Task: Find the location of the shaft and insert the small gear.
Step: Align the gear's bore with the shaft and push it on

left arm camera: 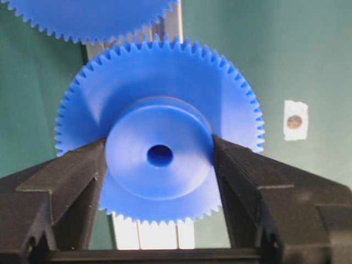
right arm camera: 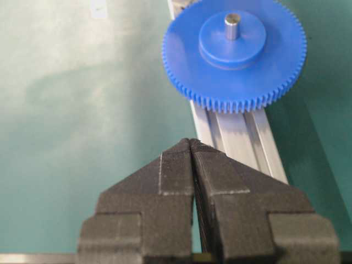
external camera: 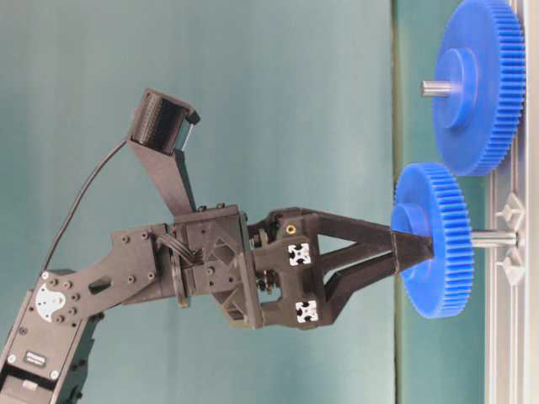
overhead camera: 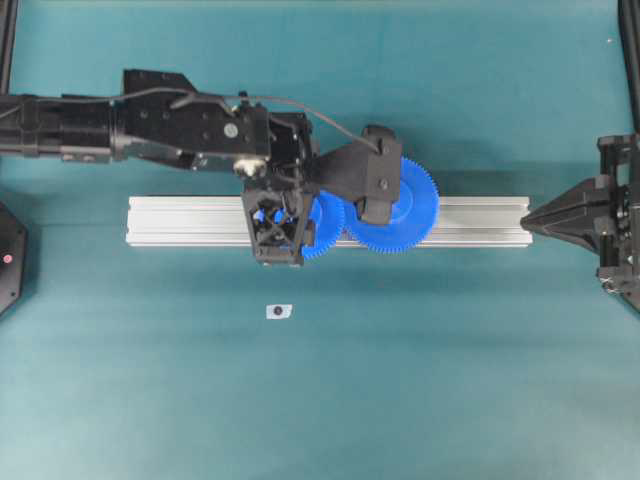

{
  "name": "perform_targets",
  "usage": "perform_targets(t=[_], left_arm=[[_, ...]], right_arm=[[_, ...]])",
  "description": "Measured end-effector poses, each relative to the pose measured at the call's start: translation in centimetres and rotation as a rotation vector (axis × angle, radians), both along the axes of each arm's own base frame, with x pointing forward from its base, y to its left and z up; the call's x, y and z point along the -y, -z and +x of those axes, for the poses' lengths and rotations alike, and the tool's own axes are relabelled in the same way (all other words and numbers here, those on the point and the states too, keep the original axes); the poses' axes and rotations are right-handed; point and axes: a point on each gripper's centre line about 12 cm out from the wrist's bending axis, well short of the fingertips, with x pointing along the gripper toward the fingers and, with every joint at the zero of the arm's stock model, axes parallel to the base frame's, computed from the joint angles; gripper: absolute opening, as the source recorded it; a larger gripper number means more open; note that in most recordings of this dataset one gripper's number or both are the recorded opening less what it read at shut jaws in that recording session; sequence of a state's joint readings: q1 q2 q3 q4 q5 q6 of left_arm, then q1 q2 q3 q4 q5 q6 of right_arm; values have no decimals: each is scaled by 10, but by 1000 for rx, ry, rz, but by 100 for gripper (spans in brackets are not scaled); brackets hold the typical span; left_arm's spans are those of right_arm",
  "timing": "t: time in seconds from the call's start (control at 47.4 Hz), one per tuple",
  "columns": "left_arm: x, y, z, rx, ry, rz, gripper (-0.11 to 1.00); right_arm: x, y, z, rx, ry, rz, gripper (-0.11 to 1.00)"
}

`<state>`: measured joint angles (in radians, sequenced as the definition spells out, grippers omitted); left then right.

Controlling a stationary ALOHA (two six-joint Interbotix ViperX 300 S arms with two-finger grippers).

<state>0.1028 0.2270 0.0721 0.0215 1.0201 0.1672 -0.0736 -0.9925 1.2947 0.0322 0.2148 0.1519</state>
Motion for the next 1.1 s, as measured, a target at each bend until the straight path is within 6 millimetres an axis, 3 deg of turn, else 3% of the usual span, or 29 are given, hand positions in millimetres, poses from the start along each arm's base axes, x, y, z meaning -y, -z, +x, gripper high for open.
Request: perform_targets(t=[0.338, 0.802, 1.098], left_arm=[[0, 0, 10, 2, 19, 3, 64], [0, 2, -1, -45, 12, -3, 64], [-1, -2, 10, -34, 15, -1, 64]], right_arm=[[0, 1, 0, -3, 2, 0, 3], [0, 1, -1, -2, 2, 0, 3], [0, 2, -1, -5, 2, 0, 3]])
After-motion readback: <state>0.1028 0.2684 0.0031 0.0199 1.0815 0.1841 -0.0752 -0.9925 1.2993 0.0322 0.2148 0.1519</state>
